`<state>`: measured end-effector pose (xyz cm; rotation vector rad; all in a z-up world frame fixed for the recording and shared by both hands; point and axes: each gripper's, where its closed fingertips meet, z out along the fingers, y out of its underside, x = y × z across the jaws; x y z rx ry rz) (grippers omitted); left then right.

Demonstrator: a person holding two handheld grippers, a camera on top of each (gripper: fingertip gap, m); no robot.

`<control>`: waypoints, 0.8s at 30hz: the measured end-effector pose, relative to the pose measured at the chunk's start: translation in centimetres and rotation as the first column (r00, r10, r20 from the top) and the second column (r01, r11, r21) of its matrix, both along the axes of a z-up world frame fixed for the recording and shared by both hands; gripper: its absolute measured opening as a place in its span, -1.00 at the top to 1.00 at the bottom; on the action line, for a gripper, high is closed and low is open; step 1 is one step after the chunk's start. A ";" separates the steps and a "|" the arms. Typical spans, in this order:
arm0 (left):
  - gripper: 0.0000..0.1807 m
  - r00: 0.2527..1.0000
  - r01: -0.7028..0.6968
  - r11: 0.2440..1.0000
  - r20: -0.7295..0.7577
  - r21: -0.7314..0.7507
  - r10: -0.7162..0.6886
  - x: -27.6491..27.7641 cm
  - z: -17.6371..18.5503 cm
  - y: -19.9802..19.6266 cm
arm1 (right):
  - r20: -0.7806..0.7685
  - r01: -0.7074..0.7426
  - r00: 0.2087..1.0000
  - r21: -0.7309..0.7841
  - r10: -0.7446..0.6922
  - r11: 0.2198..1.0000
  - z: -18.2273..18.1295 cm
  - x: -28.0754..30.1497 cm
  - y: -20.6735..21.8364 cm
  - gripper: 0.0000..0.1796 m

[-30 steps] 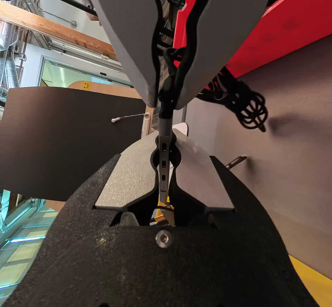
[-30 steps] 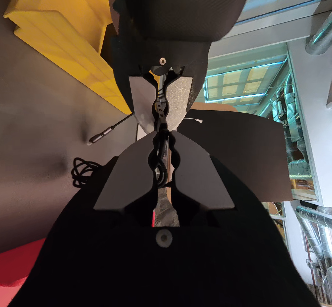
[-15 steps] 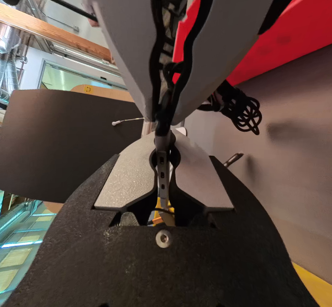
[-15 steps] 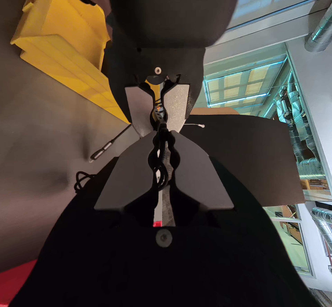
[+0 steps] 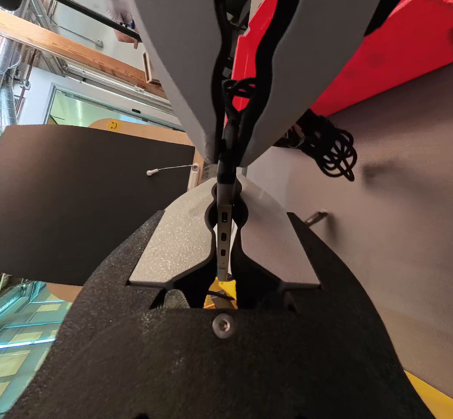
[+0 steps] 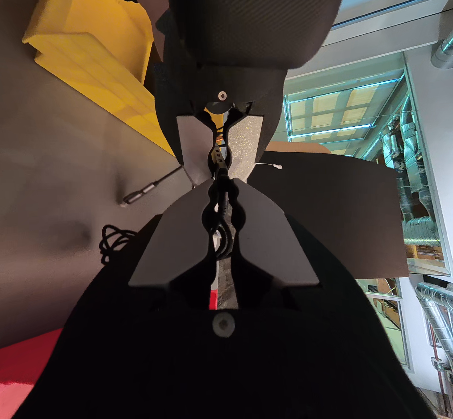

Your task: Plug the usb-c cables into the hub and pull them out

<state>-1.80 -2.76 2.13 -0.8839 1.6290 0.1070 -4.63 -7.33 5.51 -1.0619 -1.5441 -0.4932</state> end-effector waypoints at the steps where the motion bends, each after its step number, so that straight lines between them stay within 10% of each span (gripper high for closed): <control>1: 0.92 1.000 0.004 1.000 0.001 -0.003 -0.004 0.0 0.0 -0.1 | 0.006 0.003 1.000 0.001 -0.003 1.000 0.0 0.0 -0.1 0.89; 24: 0.92 0.995 0.063 0.997 0.069 0.046 -0.066 0.3 1.0 -0.8 | -0.012 -0.030 0.999 0.001 0.030 1.000 0.4 -0.3 -0.8 0.89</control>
